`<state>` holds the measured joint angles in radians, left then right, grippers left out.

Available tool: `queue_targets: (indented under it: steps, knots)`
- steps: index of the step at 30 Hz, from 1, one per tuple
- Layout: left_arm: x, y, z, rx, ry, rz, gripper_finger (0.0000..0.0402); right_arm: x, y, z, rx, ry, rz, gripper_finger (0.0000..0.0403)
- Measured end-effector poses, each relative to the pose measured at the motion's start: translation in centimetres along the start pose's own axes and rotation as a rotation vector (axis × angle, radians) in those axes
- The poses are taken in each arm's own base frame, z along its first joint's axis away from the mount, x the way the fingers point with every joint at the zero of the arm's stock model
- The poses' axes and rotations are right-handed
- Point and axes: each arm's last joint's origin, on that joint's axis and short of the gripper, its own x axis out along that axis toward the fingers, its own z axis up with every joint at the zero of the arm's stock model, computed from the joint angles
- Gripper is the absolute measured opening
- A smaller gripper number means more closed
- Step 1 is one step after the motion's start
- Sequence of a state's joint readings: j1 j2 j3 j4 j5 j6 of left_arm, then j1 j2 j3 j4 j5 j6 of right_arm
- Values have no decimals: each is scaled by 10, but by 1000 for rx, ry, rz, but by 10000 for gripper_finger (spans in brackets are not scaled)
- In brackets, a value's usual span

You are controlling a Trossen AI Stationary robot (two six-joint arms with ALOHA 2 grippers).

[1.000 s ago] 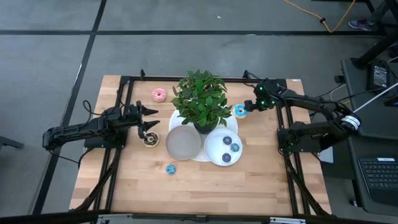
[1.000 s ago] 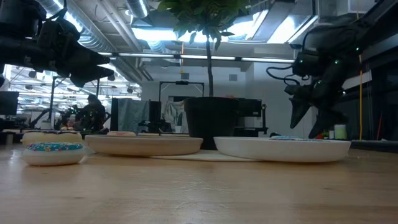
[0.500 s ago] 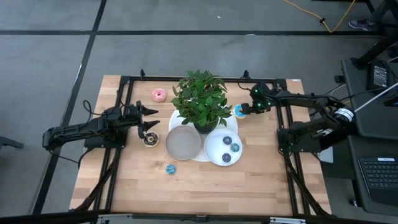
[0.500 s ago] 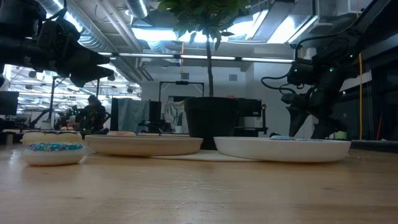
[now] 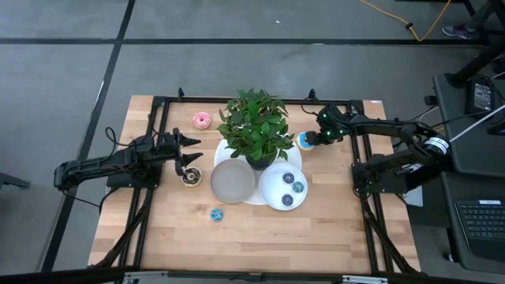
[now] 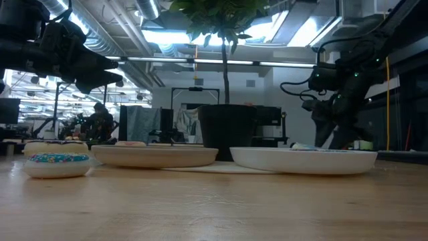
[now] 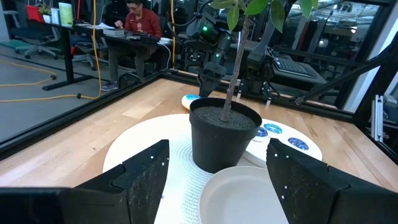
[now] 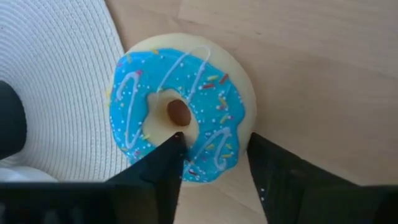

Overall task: Pick & Place donuts
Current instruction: Put the large blue donut on the beige plate

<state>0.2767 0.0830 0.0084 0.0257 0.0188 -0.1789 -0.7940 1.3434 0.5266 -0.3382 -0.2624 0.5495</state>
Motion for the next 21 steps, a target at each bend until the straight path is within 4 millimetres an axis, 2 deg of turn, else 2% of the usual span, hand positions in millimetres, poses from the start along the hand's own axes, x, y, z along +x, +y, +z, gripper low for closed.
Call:
queue_targets:
  steps: [12,17,21]
  knots:
    - [0,0,0,0,0,0,260,0,0,0,52,-5,-4,68]
    - [0,0,0,0,0,0,260,-1,1,2,74,-12,-6,48]
    - [0,0,0,0,0,0,260,-10,10,13,66,-36,-14,45]
